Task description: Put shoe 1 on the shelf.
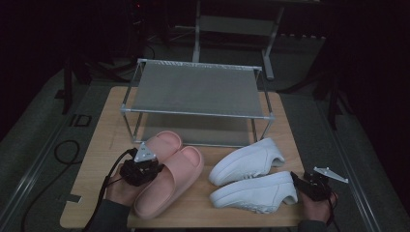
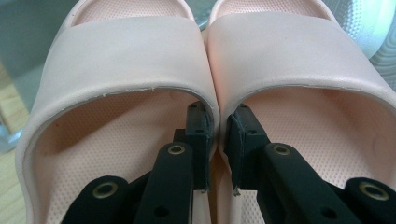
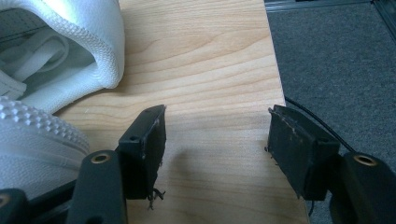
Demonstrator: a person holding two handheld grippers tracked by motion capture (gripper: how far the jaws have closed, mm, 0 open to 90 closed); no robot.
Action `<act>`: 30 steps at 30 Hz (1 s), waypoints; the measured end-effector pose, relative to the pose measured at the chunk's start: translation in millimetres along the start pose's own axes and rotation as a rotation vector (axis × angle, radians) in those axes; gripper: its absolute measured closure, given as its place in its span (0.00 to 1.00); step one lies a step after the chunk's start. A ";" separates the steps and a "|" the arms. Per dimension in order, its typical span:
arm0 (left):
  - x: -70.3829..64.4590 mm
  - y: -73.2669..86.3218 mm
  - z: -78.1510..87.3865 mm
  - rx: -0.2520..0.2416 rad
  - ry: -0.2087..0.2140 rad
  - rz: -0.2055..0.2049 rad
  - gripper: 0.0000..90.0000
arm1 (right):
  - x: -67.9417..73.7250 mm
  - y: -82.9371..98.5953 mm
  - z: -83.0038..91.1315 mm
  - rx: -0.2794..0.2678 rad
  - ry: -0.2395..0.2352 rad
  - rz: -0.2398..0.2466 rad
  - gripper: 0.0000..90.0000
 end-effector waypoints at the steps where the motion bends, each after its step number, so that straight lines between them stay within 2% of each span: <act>1: 0.0 0.0 0.0 0.000 0.000 0.000 0.89 | 0.0 0.0 0.0 0.000 0.000 0.000 0.40; 8: 4.4 -10.6 -7.5 -0.023 0.033 -0.057 0.89 | -0.2 0.1 0.2 0.000 -0.001 0.001 0.40; 16: 10.7 -18.3 -17.6 -0.027 0.046 -0.094 0.89 | -0.2 0.1 0.2 0.000 -0.001 0.001 0.40; 24: 20.1 -25.0 -27.1 -0.035 0.038 -0.092 0.89 | -0.2 0.1 0.2 0.000 -0.001 0.001 0.40; 30: 27.5 -28.7 -36.4 -0.030 0.006 -0.078 0.89 | -0.3 0.1 0.2 0.000 -0.002 0.001 0.40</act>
Point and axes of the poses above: each handheld gripper's, and its own axes: z roughly backward along the jaws, y roughly out of its underside, x roughly to its left, the point moved 6 cm from there along -z, roughly forward along the jaws, and after that the axes turned 12 degrees about -z, right-handed, at the moved point
